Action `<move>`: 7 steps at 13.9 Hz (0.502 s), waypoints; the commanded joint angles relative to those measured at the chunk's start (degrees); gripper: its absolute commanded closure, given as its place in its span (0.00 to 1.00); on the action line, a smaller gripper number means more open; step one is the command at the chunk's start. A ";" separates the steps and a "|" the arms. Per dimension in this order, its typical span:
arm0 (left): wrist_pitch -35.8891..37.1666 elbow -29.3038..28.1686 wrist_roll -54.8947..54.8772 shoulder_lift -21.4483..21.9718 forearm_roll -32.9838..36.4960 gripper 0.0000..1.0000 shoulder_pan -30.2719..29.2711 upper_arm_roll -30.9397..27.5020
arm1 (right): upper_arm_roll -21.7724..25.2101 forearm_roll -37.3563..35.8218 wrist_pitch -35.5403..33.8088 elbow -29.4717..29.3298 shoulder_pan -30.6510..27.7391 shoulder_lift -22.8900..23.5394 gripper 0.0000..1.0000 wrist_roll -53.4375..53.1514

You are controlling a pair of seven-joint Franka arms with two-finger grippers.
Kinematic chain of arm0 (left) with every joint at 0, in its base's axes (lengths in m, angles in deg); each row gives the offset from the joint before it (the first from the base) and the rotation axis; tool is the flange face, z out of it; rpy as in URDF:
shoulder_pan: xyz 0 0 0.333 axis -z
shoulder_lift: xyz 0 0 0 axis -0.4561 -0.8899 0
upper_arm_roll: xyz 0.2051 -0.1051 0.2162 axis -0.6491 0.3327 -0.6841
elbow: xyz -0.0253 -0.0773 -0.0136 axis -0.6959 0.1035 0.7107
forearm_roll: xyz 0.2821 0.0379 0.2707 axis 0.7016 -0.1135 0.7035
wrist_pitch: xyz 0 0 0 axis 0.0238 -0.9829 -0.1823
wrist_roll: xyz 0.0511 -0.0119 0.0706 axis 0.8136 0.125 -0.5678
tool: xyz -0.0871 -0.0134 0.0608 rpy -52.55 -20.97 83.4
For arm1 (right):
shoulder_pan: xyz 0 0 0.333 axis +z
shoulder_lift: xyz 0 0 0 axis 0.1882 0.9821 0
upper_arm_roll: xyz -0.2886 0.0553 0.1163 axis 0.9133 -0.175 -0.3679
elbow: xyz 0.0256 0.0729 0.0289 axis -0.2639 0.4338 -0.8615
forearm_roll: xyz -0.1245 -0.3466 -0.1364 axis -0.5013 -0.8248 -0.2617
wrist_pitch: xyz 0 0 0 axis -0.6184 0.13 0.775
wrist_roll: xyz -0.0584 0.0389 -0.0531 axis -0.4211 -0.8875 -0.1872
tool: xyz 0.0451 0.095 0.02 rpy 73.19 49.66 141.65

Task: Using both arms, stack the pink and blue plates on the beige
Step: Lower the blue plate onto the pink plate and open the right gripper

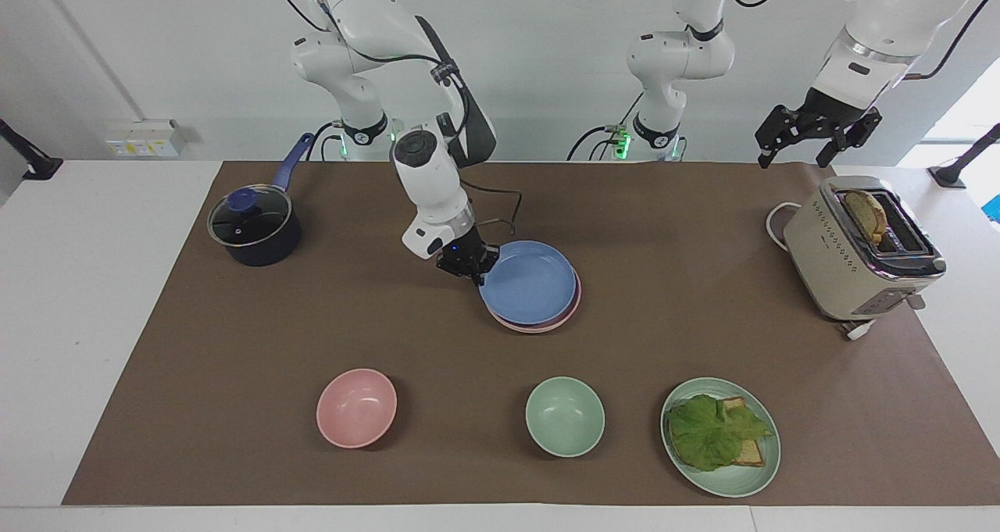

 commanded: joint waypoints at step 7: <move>0.55 -0.61 0.24 1.02 0.33 0.00 -0.68 0.41 | 0.27 -2.06 4.52 -0.94 0.73 1.24 1.00 -1.70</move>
